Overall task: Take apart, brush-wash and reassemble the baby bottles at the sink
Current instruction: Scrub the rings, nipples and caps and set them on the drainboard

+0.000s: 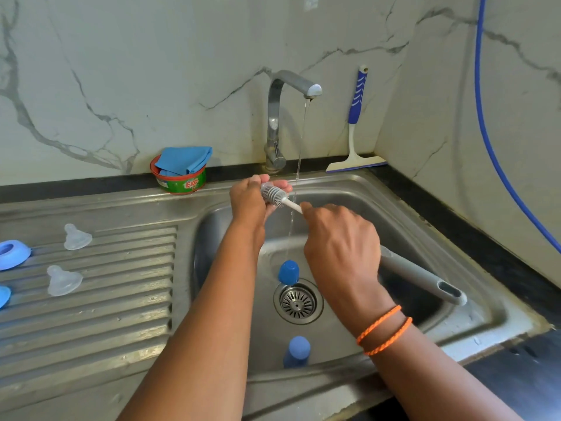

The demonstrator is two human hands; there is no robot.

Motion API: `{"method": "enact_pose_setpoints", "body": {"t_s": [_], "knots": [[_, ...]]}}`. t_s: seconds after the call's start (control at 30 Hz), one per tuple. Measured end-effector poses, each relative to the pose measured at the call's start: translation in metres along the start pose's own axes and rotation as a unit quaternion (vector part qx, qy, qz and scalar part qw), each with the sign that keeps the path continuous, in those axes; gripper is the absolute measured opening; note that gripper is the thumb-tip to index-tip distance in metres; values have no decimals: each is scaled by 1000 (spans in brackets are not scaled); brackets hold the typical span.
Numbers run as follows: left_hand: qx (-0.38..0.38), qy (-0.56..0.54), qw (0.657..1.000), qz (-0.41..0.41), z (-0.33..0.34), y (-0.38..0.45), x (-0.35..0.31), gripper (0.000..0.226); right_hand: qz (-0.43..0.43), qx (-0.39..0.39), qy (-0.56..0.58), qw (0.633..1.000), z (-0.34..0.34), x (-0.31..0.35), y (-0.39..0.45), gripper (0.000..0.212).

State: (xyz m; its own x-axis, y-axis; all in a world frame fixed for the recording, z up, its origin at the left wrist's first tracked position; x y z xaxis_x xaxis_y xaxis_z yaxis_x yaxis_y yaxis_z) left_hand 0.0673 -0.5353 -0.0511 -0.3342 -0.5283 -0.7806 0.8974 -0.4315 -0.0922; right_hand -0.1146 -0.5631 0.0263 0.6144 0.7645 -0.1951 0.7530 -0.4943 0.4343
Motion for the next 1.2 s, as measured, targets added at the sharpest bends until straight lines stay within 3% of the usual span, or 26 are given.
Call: {"method": "enact_pose_setpoints", "body": {"t_s": [0.1,0.17,0.27,0.33,0.47,0.57,0.77,0.93,1.2], "knots": [[-41,123,986,105,-14,3,-13,26,-23,-60,-85,994,-12,13,-5,35],[-48,141,980,128,-18,7,-16,29,-17,-84,-81,993,-8,11,-4,34],[-33,-8,999,10,-14,11,3,26,1,-61,-56,997,-1,4,0,31],[-24,-118,990,-77,-7,8,17,25,29,-28,0,999,9,-5,2,29],[3,-220,964,-150,4,-2,32,28,89,65,138,984,41,-27,5,25],[21,-199,965,-167,12,-7,45,34,119,118,212,963,66,-38,8,24],[14,-216,958,-188,22,-5,64,35,127,126,206,962,76,-54,15,21],[-26,-242,956,-166,17,-4,62,19,104,98,182,973,64,-59,18,28],[-26,-218,963,-153,17,-3,69,26,114,20,118,986,35,-77,17,38]]}}
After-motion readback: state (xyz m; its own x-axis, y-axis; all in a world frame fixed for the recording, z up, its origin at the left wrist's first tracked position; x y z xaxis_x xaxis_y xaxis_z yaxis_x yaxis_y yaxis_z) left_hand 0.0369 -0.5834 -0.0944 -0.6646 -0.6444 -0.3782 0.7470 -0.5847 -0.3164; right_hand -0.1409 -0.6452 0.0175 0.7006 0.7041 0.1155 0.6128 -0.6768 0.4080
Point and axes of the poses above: each hand's wrist, its own y-axis towards the middle knuckle, its own z-axis out of the palm, x = y × z, the point moved 8 cm from there along y, towards the middle knuckle, and after that the axes turned 12 degrees about -y, right-handed, at the moved point
